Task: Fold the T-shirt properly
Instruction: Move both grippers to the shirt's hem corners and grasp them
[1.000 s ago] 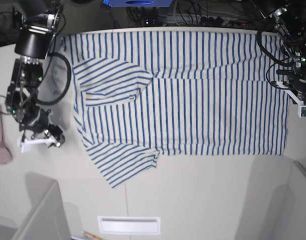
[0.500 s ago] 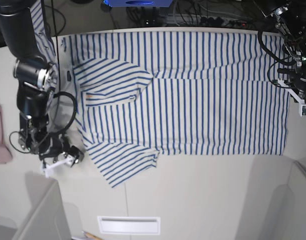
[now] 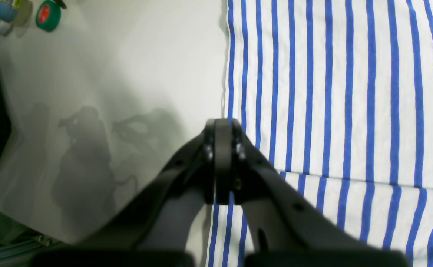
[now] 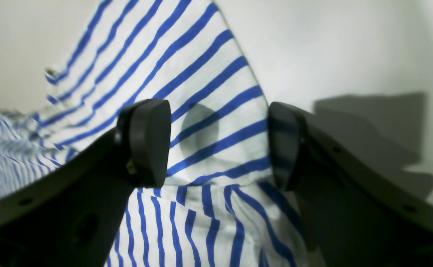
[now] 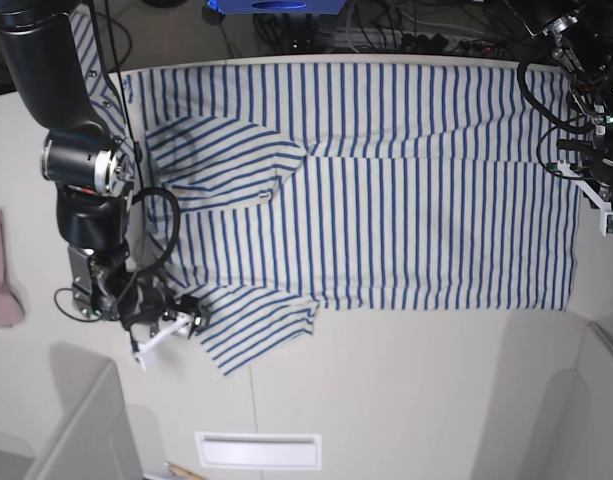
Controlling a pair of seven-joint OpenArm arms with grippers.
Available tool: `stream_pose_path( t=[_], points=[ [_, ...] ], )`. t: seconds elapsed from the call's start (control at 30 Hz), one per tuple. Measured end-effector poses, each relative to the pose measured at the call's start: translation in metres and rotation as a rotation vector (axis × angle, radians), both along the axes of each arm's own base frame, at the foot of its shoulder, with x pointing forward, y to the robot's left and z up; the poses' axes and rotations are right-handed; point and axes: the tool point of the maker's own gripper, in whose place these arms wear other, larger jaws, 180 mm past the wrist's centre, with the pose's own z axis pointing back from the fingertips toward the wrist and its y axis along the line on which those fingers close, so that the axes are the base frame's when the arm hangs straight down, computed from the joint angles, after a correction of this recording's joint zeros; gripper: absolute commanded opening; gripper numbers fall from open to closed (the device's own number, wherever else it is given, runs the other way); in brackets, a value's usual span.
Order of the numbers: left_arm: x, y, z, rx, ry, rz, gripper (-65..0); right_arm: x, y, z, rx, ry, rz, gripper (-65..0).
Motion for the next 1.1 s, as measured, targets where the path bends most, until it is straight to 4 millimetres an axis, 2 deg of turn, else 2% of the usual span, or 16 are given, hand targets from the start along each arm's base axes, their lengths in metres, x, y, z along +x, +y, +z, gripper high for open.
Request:
stream_pose_path(
  t=[0.1,0.2,0.23,0.3,0.37,0.43,0.53,0.63,0.7,0.83,0.97,1.03,1.1],
  points=[
    [0.0,0.0,-0.002,-0.005,0.003,0.002,-65.0,0.001,0.009,0.001,0.009,-0.005,0.008,-26.9],
    [-0.005,0.004,-0.015,-0.03,0.037,0.018,-65.0,0.001,0.011,0.001,0.017,-0.005,0.006,-27.3],
    [-0.007,0.005,-0.018,-0.032,0.046,0.022,-65.0,0.002,0.011,0.001,0.016,-0.007,0.005,-29.3],
    [-0.008,0.01,-0.024,-0.042,0.062,0.031,-63.5,0.001,0.01,0.0,0.015,-0.005,0.005,-38.1],
    [-0.002,0.015,-0.027,-0.054,0.061,0.051,-53.0,-0.001,0.008,-0.003,0.006,0.005,0.004,-50.9],
    [0.01,0.02,-0.024,-0.07,0.038,0.05,-39.8,-0.002,0.009,-0.005,0.008,0.002,-0.001,-65.0],
    [0.028,0.032,-0.017,-0.08,0.008,0.073,-18.3,-0.003,0.009,-0.006,0.008,0.002,-0.004,-65.0],
    [0.049,0.037,-0.02,-0.129,-0.009,0.091,-6.1,-0.003,0.01,-0.006,0.009,0.001,-0.002,-65.0],
    [0.065,0.04,-0.025,-0.18,-0.021,0.11,-4.1,-0.003,0.011,-0.006,0.01,0.003,-0.002,-65.0],
    [0.099,0.051,-0.029,-0.291,-0.04,0.152,-4.1,-0.003,0.011,-0.006,0.009,0.002,0.0,-65.0],
    [0.138,0.068,-0.028,-0.28,-0.115,0.163,-4.1,-0.003,0.01,-0.006,0.009,0.003,0.0,-65.0],
    [0.151,0.065,-0.042,-0.266,-0.078,0.145,-4.1,-0.004,0.01,-0.006,0.008,0.003,0.001,-65.0],
    [0.166,0.047,-0.06,-0.291,-0.041,0.101,-4.1,-0.004,0.009,-0.006,0.007,0.004,0.001,-65.0]
  ],
)
